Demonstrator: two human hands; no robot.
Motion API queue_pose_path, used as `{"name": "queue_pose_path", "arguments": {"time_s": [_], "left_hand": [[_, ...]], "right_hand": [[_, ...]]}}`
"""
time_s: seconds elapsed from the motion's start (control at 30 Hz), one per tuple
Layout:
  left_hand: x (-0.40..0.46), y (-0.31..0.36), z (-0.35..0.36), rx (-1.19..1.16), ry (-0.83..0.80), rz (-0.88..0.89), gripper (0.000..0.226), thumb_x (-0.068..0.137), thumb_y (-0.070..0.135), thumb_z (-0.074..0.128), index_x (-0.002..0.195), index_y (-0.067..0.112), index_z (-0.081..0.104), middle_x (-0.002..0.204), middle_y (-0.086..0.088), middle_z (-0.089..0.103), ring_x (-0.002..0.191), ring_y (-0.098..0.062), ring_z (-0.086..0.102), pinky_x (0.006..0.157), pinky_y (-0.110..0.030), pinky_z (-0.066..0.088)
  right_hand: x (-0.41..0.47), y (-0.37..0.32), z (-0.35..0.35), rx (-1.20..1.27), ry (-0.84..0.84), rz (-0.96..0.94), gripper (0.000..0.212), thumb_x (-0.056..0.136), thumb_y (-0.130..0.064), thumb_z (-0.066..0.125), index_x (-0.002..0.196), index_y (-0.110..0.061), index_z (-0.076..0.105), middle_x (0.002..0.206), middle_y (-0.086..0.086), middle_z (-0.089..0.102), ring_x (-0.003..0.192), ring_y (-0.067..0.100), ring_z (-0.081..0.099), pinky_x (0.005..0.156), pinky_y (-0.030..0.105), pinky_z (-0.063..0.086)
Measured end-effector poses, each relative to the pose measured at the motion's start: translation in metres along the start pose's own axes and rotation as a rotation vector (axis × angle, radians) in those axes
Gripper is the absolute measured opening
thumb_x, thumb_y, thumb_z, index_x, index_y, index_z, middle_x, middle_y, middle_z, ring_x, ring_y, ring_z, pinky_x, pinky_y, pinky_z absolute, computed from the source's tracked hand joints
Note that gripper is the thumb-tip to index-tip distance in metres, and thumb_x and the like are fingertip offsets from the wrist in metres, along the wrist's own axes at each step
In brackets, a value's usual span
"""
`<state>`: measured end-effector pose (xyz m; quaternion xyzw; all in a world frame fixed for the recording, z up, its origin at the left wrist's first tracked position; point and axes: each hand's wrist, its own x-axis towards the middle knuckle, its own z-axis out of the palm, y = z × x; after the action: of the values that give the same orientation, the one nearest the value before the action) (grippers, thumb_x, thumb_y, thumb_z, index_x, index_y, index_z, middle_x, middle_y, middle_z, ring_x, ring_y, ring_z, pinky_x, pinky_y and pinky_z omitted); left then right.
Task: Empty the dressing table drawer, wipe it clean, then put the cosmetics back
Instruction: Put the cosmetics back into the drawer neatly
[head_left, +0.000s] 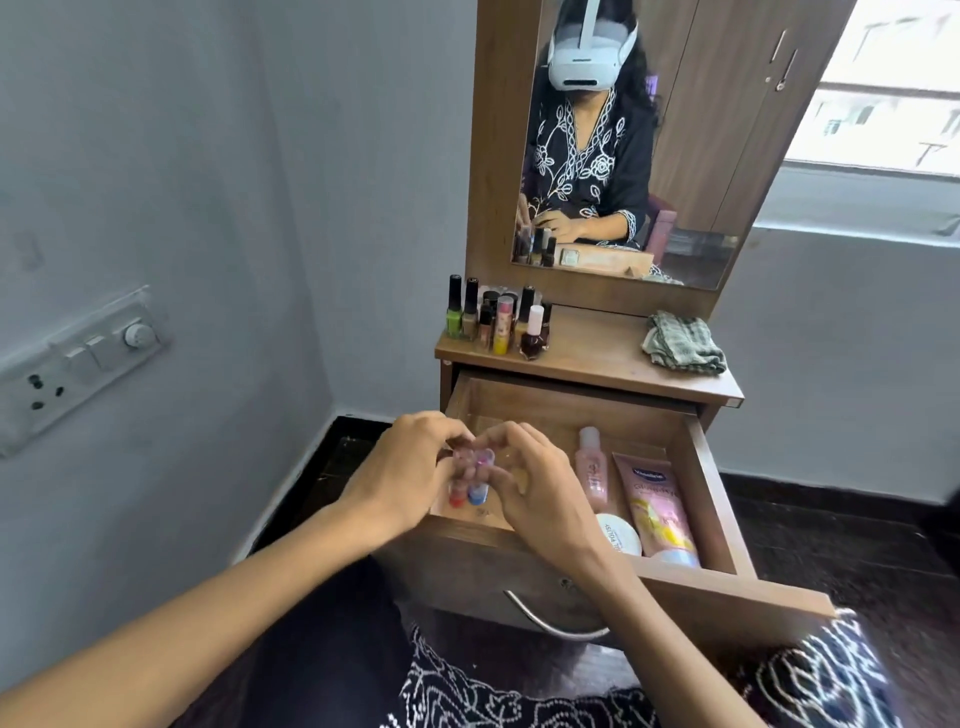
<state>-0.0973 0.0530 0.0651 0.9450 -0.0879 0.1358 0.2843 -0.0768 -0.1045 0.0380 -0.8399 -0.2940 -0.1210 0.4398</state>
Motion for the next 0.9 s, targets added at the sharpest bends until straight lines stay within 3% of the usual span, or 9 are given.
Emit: {"name": "queue_pose_path", "arguments": {"time_s": [0.1,0.17,0.3,0.4,0.53,0.6,0.77,0.9], "left_hand": [[-0.002,-0.006,0.007,0.014,-0.023,-0.018,0.015,0.078,0.019,0.072,0.093,0.023,0.071,0.09,0.008,0.066,0.08,-0.006,0.057,0.072,-0.019,0.041],[-0.003,-0.01,0.011,0.018,-0.043,-0.032,0.016,0.077,0.018,0.073,0.092,0.023,0.071,0.086,0.011,0.062,0.078,-0.005,0.056,0.071,-0.02,0.042],[-0.006,-0.017,0.018,0.057,-0.097,-0.035,0.016,0.077,0.016,0.073,0.092,0.022,0.07,0.08,0.016,0.054,0.075,-0.005,0.056,0.069,-0.02,0.045],[-0.006,-0.019,0.022,0.053,-0.144,-0.055,0.014,0.078,0.018,0.072,0.091,0.023,0.07,0.087,0.012,0.061,0.08,-0.008,0.059,0.074,-0.027,0.05],[-0.005,-0.019,0.024,0.045,-0.167,-0.072,0.013,0.077,0.02,0.072,0.09,0.022,0.071,0.091,0.008,0.065,0.083,-0.01,0.062,0.077,-0.031,0.052],[-0.005,-0.018,0.023,0.049,-0.174,-0.077,0.012,0.078,0.019,0.072,0.089,0.023,0.071,0.089,0.007,0.066,0.082,-0.011,0.064,0.076,-0.03,0.052],[-0.003,-0.017,0.023,0.012,-0.202,-0.114,0.008,0.079,0.017,0.071,0.085,0.023,0.071,0.075,0.01,0.067,0.072,-0.006,0.065,0.075,-0.033,0.054],[-0.001,-0.019,0.024,-0.002,-0.218,-0.139,0.011,0.078,0.017,0.072,0.088,0.02,0.071,0.077,0.007,0.068,0.074,-0.009,0.067,0.078,-0.034,0.054]], "right_hand": [[-0.002,0.004,0.005,0.031,-0.041,0.073,0.02,0.081,-0.006,0.068,0.092,-0.02,0.059,0.096,-0.007,0.061,0.08,0.007,0.057,0.071,0.018,0.047],[-0.003,0.006,0.008,0.027,-0.083,0.129,0.022,0.081,-0.007,0.069,0.089,-0.025,0.057,0.094,-0.008,0.061,0.078,0.007,0.058,0.069,0.012,0.045],[-0.003,0.01,0.011,0.002,-0.153,0.21,0.017,0.082,-0.011,0.068,0.09,-0.023,0.059,0.095,-0.007,0.063,0.074,0.012,0.062,0.066,0.016,0.045],[-0.002,0.011,0.012,-0.008,-0.174,0.262,0.015,0.082,-0.014,0.068,0.094,-0.022,0.064,0.096,-0.008,0.063,0.074,0.012,0.062,0.059,0.009,0.04],[0.0,0.013,0.013,-0.029,-0.206,0.316,0.019,0.083,-0.019,0.068,0.102,-0.02,0.068,0.098,-0.004,0.066,0.08,0.013,0.065,0.06,0.01,0.04],[0.001,0.013,0.013,-0.026,-0.218,0.33,0.019,0.084,-0.021,0.068,0.103,-0.019,0.069,0.096,-0.006,0.064,0.079,0.013,0.067,0.056,0.004,0.038],[0.0,0.012,0.012,-0.026,-0.222,0.357,0.017,0.084,-0.026,0.068,0.1,-0.021,0.071,0.091,-0.009,0.064,0.075,0.01,0.065,0.053,0.003,0.039],[0.001,0.012,0.013,-0.027,-0.226,0.385,0.016,0.081,-0.022,0.07,0.097,-0.021,0.071,0.087,-0.01,0.065,0.077,0.01,0.066,0.053,0.001,0.038]]}}
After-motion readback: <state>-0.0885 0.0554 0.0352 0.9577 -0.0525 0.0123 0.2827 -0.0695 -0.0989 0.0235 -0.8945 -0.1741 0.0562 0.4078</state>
